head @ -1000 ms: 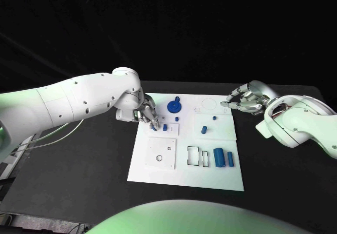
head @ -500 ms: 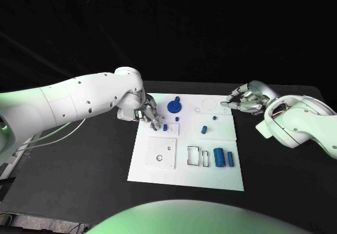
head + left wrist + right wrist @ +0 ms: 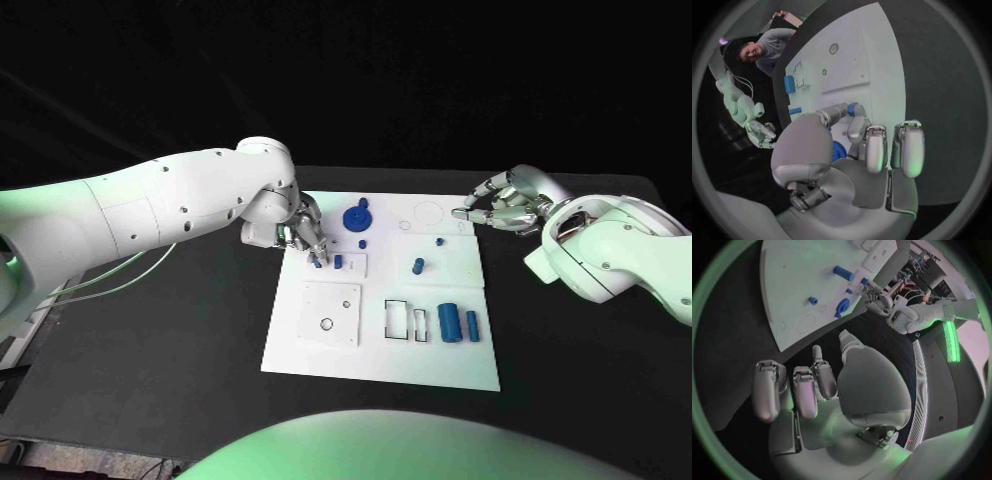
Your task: Assemble the parts on the task board
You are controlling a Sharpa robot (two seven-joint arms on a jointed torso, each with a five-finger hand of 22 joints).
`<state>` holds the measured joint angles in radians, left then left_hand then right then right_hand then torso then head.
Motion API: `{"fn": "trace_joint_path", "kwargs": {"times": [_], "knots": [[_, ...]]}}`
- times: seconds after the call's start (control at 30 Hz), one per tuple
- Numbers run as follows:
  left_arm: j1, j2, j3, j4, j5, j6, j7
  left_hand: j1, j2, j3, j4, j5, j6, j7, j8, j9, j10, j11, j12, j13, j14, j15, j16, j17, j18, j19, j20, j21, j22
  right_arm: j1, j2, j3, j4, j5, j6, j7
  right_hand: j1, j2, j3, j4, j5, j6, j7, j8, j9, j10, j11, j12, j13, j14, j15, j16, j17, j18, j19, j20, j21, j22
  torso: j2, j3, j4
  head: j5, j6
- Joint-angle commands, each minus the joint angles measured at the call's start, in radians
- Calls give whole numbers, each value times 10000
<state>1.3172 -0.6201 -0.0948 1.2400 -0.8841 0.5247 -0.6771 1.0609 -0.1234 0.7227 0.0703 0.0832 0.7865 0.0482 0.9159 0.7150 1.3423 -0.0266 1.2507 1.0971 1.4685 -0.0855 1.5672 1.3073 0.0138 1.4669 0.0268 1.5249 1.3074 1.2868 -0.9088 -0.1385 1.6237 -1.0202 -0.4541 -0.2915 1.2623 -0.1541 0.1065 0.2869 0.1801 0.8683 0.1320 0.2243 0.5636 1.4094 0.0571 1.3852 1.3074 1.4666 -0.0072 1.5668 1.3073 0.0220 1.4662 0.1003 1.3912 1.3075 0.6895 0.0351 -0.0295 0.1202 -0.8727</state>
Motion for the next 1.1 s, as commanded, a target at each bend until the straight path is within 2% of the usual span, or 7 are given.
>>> {"fn": "trace_joint_path", "kwargs": {"times": [0.03,0.4,0.53,0.73,1.1], "knots": [[-134,54,-91,-55,-236,-291,-168,209,307,1479,-1541,-284,-71,-7,-409,59,29,31,-21,10,1023,73,36,2635,-26,799,69,-18,2485,-5,0,-1,15,-124,129,21,103,-17,-50,19,51,-64,20,32,13,-62,-18,-35,663,1042,-56,40,2635,203,174,-63,-49,1740,-4,0,5,-4,1],[-134,34,-96,-54,-459,-366,-224,124,211,1279,-1471,-356,-173,-5,-631,-4,34,38,5,39,1023,76,36,2635,-20,783,67,-47,2476,-5,-2,-1,12,-125,125,22,103,-17,-50,19,51,-64,20,32,13,-62,-18,-35,663,1042,-56,40,2635,203,174,-63,-49,1740,4,-5,8,-3,1],[-133,32,-97,-61,-495,-363,-233,86,154,1108,-1414,-356,-300,-8,-940,-125,35,46,32,76,1023,82,36,2635,-18,776,69,-59,2473,-5,-1,-1,11,-125,125,22,103,-17,-50,19,51,-64,20,32,13,-62,-18,-35,663,1042,-56,40,2635,203,174,-63,-49,1740,-4,-2,8,-7,1],[-133,25,-99,-68,-406,-366,-233,235,317,1121,-1448,-354,-158,15,-998,-141,41,52,42,93,1023,75,36,2635,-21,783,64,-44,2478,-5,4,-1,2,-125,130,21,103,-17,-50,19,51,-64,20,32,13,-62,-18,-35,663,1042,-56,40,2635,203,174,-63,-49,1740,-1,-7,4,2,1],[-131,-167,-89,63,62,-418,-219,271,366,1139,-1463,-354,-123,24,-1003,-133,22,55,15,58,1023,80,36,2635,-18,776,66,-58,2473,-5,10,-1,-8,-125,136,18,103,-17,-50,19,51,-64,20,32,13,-62,-18,-35,663,1042,-56,40,2635,203,174,-63,-49,1740,-5,-10,2,1,1]]}}
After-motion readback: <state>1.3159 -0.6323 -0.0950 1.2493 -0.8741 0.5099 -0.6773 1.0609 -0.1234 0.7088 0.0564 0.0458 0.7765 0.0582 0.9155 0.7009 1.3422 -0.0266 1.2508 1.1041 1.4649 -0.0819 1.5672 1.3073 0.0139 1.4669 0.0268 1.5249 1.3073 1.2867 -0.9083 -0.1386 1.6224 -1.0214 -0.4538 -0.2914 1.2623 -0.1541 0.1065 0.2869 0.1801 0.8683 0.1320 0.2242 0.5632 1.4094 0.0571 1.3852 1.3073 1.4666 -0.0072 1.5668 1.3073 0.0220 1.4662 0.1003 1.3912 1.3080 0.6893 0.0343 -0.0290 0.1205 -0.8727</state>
